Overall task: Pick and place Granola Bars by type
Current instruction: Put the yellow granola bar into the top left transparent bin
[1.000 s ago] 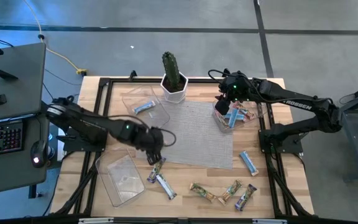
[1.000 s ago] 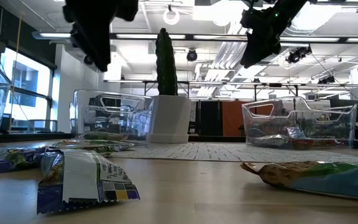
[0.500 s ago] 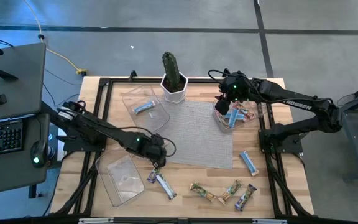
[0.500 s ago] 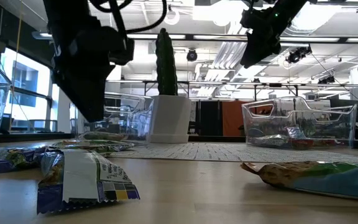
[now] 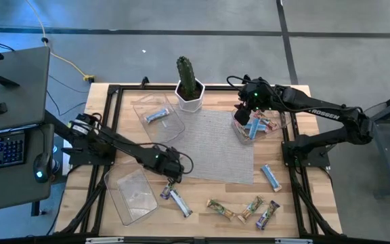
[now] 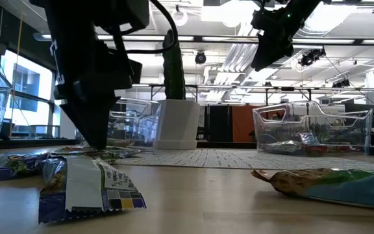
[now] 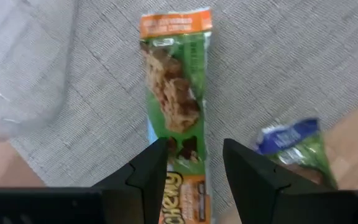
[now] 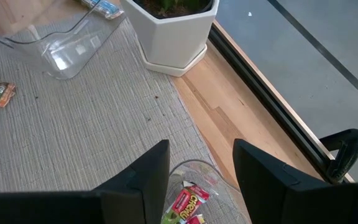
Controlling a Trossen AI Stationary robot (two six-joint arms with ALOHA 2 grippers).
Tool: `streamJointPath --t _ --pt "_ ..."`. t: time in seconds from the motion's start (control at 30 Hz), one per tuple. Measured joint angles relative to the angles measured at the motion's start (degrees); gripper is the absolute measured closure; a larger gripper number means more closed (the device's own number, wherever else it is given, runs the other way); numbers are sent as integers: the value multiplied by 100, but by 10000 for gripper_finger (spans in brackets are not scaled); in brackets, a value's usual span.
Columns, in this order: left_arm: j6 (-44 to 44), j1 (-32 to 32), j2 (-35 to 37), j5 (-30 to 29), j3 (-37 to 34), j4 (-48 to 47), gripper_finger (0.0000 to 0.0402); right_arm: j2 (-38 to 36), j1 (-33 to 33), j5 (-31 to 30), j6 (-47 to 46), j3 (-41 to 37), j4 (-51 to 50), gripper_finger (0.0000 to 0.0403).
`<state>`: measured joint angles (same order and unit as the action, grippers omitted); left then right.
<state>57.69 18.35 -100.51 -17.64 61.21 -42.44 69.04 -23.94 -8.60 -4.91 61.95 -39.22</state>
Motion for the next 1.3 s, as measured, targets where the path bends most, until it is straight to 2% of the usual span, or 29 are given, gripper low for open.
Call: streamJointPath --t 0.2,0.83,0.93,1.17,1.3 --pt "183 -2 0 -232 0 -366 252 0 0 0 2 0 2 242" --pt "353 -2 -22 254 -329 -35 254 0 -1 0 2 0 7 242" --pt "165 -6 -45 356 -208 22 270 0 0 0 2 0 7 242" --pt "-385 -3 -48 693 146 76 336 0 -2 0 2 0 8 242" --pt "-794 0 -22 964 480 20 353 0 0 0 2 0 7 242"
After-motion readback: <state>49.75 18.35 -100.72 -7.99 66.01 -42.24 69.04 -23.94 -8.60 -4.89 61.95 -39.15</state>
